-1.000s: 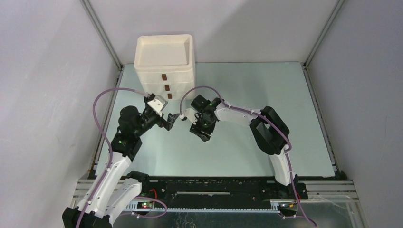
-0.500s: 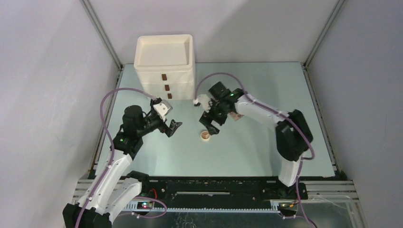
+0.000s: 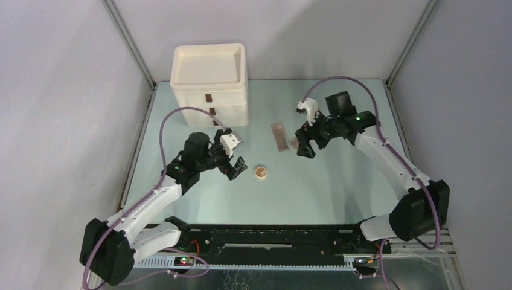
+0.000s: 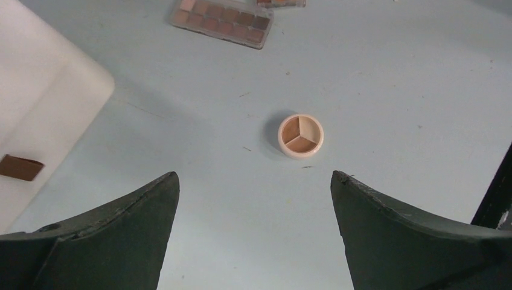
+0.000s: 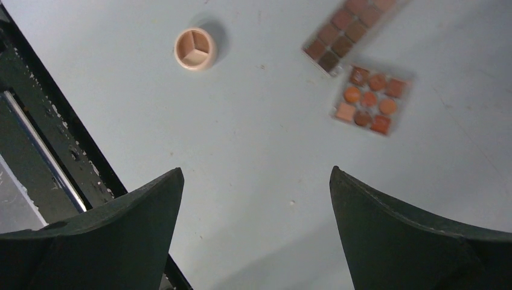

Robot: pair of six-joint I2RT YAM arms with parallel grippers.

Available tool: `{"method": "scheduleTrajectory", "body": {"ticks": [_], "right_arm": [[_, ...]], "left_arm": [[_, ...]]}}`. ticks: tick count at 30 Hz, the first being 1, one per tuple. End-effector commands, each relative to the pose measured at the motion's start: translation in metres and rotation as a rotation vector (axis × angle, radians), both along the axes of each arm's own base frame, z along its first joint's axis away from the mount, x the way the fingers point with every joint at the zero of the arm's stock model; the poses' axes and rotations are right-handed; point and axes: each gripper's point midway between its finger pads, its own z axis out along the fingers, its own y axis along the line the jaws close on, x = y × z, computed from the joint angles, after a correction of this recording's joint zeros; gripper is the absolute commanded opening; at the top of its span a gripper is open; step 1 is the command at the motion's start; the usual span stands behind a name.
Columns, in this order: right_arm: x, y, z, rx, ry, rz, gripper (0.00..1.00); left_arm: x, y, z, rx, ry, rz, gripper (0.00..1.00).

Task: Organize the makeup
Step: Place the makeup at the center of the board, then pick up the makeup from the center of the board.

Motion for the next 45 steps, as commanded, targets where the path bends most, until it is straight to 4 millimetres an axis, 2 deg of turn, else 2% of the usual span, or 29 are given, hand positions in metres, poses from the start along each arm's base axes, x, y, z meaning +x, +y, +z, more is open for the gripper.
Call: {"method": "scheduleTrajectory", "body": {"ticks": [1,9,20,24,31,35,45], "right_arm": [[-0.007,-0.021,0.024,0.07,-0.038,-0.052,1.0],[-0.004,-0.042,0.026,0.093,-0.085,-0.131,1.0],[-0.006,-0.052,0.023,0.096,-0.093,-0.16,1.0],[-0.006,-0.054,0.02,0.094,-0.089,-0.164,1.0],[-0.006,-0.056,0.02,0.093,-0.086,-0.17,1.0],[-0.006,-0.057,0.019,0.092,-0.083,-0.172,1.0],[-0.007,-0.057,0.017,0.094,-0.072,-0.167,1.0]], "left_arm": [[0.011,-0.009,-0.013,0.027,0.019,0.062,1.0],[0.027,-0.022,-0.044,0.12,0.129,0.138,1.0],[0.043,-0.034,-0.064,0.257,0.209,0.166,1.0],[0.041,-0.046,-0.07,0.267,0.229,0.129,1.0],[0.02,-0.077,-0.082,0.267,0.295,0.015,1.0],[0.017,-0.083,-0.095,0.301,0.324,0.006,1.0],[0.017,-0.092,-0.113,0.361,0.353,-0.011,0.98]]}}
